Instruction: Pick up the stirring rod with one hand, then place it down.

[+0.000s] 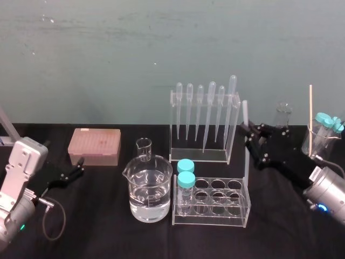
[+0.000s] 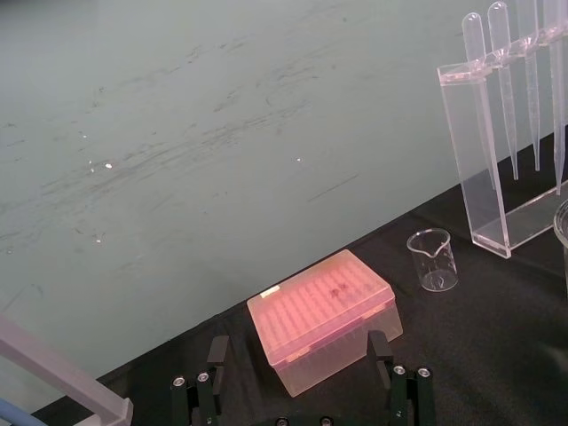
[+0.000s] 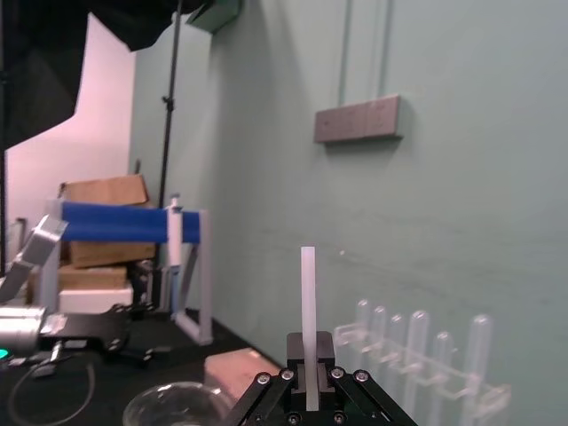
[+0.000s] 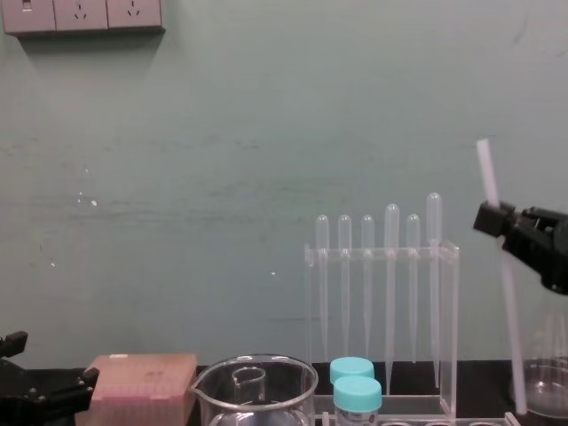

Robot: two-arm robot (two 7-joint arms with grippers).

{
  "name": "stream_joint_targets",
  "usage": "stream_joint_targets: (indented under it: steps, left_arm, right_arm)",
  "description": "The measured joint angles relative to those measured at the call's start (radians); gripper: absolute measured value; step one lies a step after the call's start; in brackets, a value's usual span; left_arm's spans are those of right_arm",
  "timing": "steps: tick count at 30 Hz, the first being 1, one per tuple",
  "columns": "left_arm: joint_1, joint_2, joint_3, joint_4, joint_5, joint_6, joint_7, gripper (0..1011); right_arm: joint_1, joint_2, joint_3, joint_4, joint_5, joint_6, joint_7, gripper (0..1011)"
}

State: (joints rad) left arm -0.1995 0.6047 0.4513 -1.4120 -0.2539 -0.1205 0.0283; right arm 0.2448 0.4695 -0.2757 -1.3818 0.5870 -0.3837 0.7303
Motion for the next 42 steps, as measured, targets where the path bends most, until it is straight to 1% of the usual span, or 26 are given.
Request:
stream_joint_targets:
  steps: [7, 15, 20, 23, 26, 29, 38, 42]
  left_arm:
    - [0.0, 0.0, 0.0, 0.0, 0.0, 0.0, 0.0, 1000]
    - [0.0, 0.0, 0.0, 0.0, 0.0, 0.0, 0.0, 1000]
    - [0.0, 0.0, 0.0, 0.0, 0.0, 0.0, 0.0, 1000]
    - [0.0, 0.0, 0.0, 0.0, 0.0, 0.0, 0.0, 1000]
    - [0.0, 0.0, 0.0, 0.0, 0.0, 0.0, 0.0, 1000]
    - [0.0, 0.0, 0.0, 0.0, 0.0, 0.0, 0.0, 1000]
    - [0.0, 0.0, 0.0, 0.0, 0.0, 0.0, 0.0, 1000]
    - [0.0, 0.0, 0.0, 0.0, 0.0, 0.0, 0.0, 1000]
  right_arm:
    - [0.017, 0.005, -0.036, 0.02, -0.012, 0.029, 0.023, 68]
    - [0.032, 0.007, -0.057, 0.049, -0.015, 0.031, 0.042, 68]
    - [0.049, 0.002, -0.073, 0.084, -0.01, 0.033, 0.059, 68]
    - [0.067, -0.003, -0.087, 0.118, 0.001, 0.053, 0.076, 68]
    - [0.075, -0.003, -0.099, 0.133, -0.001, 0.069, 0.08, 68]
    - [0.088, 0.0, -0.12, 0.156, -0.015, 0.09, 0.081, 68]
    - [0.101, 0.006, -0.147, 0.178, -0.045, 0.11, 0.072, 68]
    - [0.104, 0.009, -0.156, 0.181, -0.06, 0.125, 0.055, 68]
